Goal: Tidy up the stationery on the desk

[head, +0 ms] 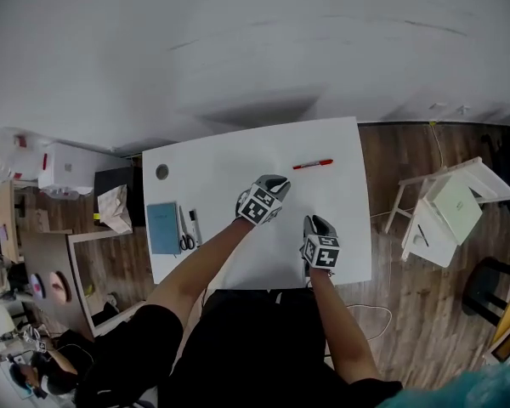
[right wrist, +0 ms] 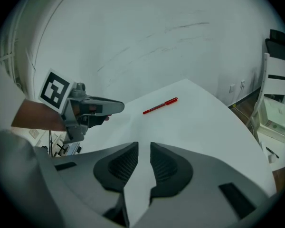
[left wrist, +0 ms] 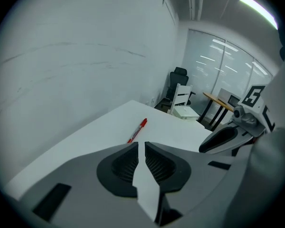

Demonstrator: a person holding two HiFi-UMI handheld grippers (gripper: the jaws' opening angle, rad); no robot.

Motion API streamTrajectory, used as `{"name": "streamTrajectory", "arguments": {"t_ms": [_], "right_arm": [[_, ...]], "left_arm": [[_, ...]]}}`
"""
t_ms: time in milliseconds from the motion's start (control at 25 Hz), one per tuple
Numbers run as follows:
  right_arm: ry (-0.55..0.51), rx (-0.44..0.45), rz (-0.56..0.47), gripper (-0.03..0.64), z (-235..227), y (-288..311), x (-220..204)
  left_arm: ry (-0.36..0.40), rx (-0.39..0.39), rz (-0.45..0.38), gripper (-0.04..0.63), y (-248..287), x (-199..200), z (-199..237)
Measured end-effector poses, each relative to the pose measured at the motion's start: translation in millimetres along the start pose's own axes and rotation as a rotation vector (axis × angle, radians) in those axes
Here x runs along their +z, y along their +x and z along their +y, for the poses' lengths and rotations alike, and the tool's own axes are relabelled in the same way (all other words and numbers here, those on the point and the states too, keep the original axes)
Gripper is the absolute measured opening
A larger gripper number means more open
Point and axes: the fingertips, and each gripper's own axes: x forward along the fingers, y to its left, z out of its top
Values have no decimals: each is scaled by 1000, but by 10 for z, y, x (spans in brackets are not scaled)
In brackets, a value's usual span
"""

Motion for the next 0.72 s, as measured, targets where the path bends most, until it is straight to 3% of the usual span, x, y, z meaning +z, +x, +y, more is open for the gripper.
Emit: {"name": "streamTrajectory", "arguments": {"t_ms": [160, 480, 720], "right_arm": [[11, -3, 1, 83, -139, 40, 73], [67, -32, -33, 81, -402, 284, 443], [46, -38, -43, 82, -573, 429, 789]], "left_arm": [[68, -23, 63, 94, 376, 94, 40], [165, -73, 166, 112, 961, 222, 164], [188, -117, 213, 141, 1165, 185, 183]]}}
